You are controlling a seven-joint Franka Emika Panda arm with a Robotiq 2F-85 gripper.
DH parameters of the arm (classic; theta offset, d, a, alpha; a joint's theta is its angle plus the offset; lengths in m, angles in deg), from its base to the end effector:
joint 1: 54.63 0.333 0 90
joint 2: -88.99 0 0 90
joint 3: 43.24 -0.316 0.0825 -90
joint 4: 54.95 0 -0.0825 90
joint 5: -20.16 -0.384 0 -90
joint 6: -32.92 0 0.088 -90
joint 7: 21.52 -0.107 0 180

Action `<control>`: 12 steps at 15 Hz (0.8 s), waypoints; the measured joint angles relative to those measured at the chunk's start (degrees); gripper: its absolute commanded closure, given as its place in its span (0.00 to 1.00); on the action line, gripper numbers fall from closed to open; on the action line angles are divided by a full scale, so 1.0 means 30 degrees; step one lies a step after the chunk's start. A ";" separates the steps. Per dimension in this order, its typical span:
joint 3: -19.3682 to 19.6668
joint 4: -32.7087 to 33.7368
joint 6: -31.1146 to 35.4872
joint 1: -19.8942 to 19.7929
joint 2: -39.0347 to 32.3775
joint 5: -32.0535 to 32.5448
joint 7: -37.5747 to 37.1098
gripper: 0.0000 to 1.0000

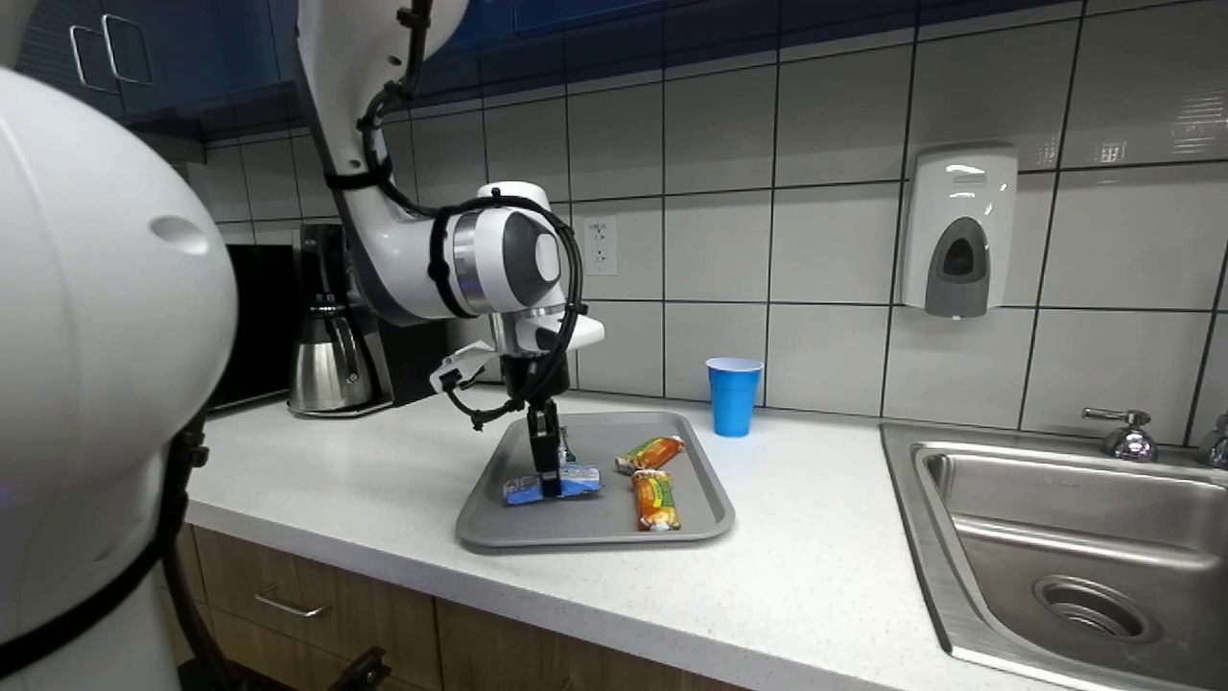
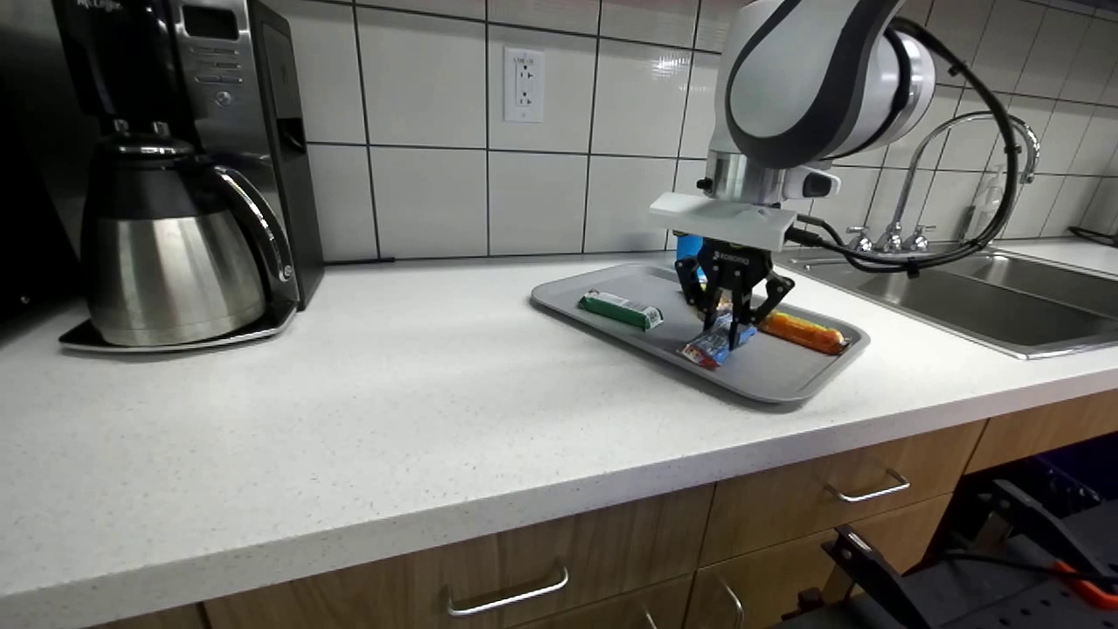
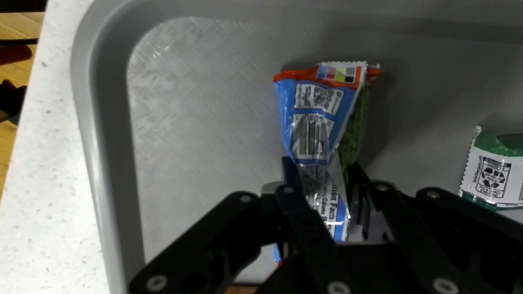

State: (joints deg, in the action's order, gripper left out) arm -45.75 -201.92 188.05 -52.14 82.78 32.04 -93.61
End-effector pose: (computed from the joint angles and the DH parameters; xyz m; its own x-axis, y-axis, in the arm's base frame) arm 0.4516 0.0471 0.2286 0.5510 -0.8294 0.0921 -0.8331 -0.5532 0.0022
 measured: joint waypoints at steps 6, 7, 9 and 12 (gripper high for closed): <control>0.0455 0.0705 -0.0010 0.0430 -0.0687 -0.0352 -0.0014 0.00; 0.0497 0.0742 -0.0024 0.0498 -0.0686 -0.0362 -0.0014 0.00; 0.0513 0.0799 -0.0034 0.0628 -0.0679 -0.0457 -0.0005 0.00; 0.0512 0.0835 -0.0035 0.0852 -0.0555 -0.0606 0.0023 0.00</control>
State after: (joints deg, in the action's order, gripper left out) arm -44.21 -199.41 187.95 -49.58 81.11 30.23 -93.54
